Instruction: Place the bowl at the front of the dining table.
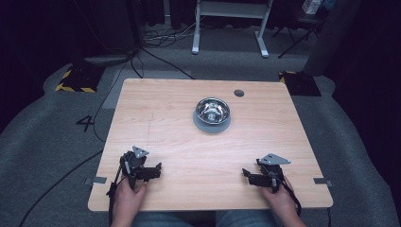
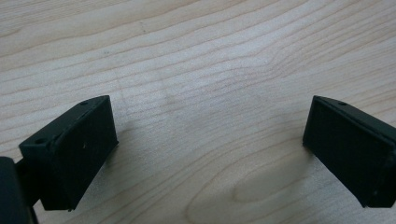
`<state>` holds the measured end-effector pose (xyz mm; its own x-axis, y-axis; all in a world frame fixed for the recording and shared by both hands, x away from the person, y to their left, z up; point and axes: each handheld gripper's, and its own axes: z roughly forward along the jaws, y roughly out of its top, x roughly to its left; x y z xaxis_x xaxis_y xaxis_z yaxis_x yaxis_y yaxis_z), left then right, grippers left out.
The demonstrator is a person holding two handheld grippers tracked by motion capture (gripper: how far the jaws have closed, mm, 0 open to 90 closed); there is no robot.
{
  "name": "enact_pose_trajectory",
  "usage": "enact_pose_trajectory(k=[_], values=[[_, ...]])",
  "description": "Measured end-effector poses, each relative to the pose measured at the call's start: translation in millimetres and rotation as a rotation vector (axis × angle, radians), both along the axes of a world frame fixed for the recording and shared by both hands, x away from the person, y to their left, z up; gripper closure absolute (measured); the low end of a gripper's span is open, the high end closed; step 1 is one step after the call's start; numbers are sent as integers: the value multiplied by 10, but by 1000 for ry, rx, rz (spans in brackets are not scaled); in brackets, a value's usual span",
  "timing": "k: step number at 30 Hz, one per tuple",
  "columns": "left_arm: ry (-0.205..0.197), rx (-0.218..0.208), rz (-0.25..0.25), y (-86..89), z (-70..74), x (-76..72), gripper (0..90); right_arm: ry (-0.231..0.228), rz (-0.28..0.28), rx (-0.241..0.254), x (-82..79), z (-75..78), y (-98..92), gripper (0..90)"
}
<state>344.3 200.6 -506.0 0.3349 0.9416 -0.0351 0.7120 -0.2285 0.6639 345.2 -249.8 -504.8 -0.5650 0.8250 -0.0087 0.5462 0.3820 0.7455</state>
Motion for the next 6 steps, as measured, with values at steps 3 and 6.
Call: enact_pose_trajectory(k=[3,6], values=[[0,-1,0,-1,0,0,29,1,-2,1,0,0,0,248],[0,0,0,0,0,0,29,5,-6,-4,11,-3,8,206]])
